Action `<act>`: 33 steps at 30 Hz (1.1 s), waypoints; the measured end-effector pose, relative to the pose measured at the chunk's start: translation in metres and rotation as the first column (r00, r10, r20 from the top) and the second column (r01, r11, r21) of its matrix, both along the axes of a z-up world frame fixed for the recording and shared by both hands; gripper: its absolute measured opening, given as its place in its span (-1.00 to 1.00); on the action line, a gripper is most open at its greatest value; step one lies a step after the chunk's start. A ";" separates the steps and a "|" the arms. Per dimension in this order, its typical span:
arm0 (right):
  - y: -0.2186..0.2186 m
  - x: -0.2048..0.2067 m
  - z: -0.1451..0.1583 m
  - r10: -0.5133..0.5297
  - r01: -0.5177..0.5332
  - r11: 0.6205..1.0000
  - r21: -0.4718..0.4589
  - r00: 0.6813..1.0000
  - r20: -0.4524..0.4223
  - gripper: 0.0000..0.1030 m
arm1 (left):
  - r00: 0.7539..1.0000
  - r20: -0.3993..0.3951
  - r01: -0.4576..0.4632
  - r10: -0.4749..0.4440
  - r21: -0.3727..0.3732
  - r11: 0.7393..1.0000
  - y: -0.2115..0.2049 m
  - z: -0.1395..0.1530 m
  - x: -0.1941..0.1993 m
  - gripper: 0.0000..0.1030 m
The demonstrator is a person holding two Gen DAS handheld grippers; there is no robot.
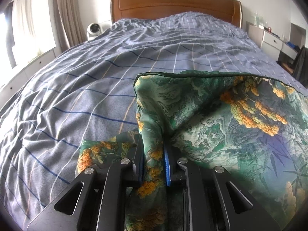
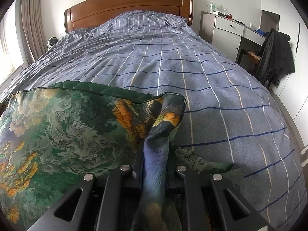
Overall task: Fold large clothes
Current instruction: 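Lower the folded hem onto the jacket and open both grippers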
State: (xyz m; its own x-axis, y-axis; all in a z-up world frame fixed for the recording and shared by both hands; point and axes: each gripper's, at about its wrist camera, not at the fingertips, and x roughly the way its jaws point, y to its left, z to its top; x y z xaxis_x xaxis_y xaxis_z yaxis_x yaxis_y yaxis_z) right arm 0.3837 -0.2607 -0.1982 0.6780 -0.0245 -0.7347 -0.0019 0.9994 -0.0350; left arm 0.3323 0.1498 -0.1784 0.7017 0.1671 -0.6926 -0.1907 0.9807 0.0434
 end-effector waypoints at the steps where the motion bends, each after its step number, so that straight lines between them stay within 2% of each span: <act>1: 0.000 0.000 0.000 0.000 0.000 1.000 0.000 1.000 0.000 -0.67 | 1.000 0.000 0.000 0.000 0.000 1.000 0.000 0.000 0.000 -0.71; 4: 0.000 0.000 0.000 0.000 0.000 1.000 0.002 1.000 0.001 -0.67 | 1.000 0.000 0.000 0.000 0.000 1.000 0.000 0.000 0.000 -0.70; 7: -0.002 0.001 0.000 0.001 -0.001 1.000 0.007 1.000 0.001 -0.66 | 1.000 -0.007 -0.010 0.010 0.004 1.000 0.001 0.005 -0.001 -0.48; 9: -0.004 0.001 0.002 0.001 -0.001 1.000 0.020 1.000 -0.003 -0.63 | 0.999 -0.036 -0.025 0.025 0.004 1.000 0.004 0.013 -0.001 -0.09; 11: -0.006 0.003 0.005 0.003 -0.002 0.999 0.039 1.000 -0.023 -0.61 | 0.998 -0.060 -0.037 0.036 -0.021 0.999 0.012 0.025 -0.003 0.72; 12: -0.009 0.005 0.008 0.006 -0.003 0.998 0.056 0.999 -0.042 -0.60 | 0.998 -0.054 -0.030 0.027 -0.059 0.998 0.017 0.034 -0.008 0.80; 14: -0.016 0.010 0.015 0.008 -0.001 0.996 0.088 0.997 -0.075 -0.55 | 1.000 -0.022 0.008 -0.011 -0.119 0.993 0.022 0.054 -0.020 0.81; 15: -0.019 0.011 0.020 0.004 0.005 0.995 0.100 0.996 -0.088 -0.35 | 0.999 -0.008 0.033 -0.034 -0.122 0.992 0.021 0.063 -0.025 0.81; 16: -0.022 0.012 0.026 -0.003 0.013 0.994 0.105 0.995 -0.096 -0.05 | 0.998 0.009 0.060 -0.060 -0.110 0.992 0.017 0.072 -0.028 0.82; 17: -0.025 0.011 0.034 -0.011 0.022 0.994 0.105 0.995 -0.098 0.04 | 0.996 0.026 0.084 -0.082 -0.091 0.992 0.012 0.080 -0.029 0.87; 20: -0.025 0.007 0.064 -0.007 0.010 0.998 0.066 0.999 -0.046 0.06 | 0.989 0.040 0.148 -0.145 -0.071 0.986 -0.006 0.093 -0.014 0.92; 22: -0.017 0.001 0.084 0.010 -0.010 1.000 0.025 1.000 0.012 0.06 | 0.985 0.034 0.169 -0.167 -0.067 0.983 -0.017 0.093 0.004 0.92; 24: -0.003 -0.003 0.101 0.061 -0.063 0.997 0.034 0.997 0.053 0.07 | 0.984 0.008 0.175 -0.175 -0.050 0.983 -0.026 0.085 0.032 0.92; 27: 0.024 -0.001 0.097 0.161 -0.163 0.980 0.115 0.987 0.026 0.10 | 0.993 -0.055 0.108 -0.109 -0.021 0.994 -0.022 0.061 0.069 0.87; 29: 0.041 0.003 0.077 0.202 -0.197 0.973 0.116 0.979 -0.029 0.10 | 0.994 -0.105 0.022 -0.025 -0.028 0.999 -0.005 0.042 0.085 0.84; 30: 0.045 0.007 0.063 0.193 -0.188 0.978 0.086 0.980 -0.056 0.10 | 0.992 -0.124 -0.012 0.004 -0.061 0.998 0.006 0.035 0.088 0.84; 31: 0.044 0.009 0.053 0.172 -0.167 0.983 0.071 0.982 -0.073 0.10 | 0.989 -0.145 -0.060 0.041 -0.128 0.990 0.021 0.025 0.091 0.84; 33: 0.027 0.014 0.035 0.108 -0.097 0.988 0.117 0.990 -0.086 0.10 | 0.982 -0.166 -0.129 0.091 -0.238 0.963 0.044 0.012 0.091 0.84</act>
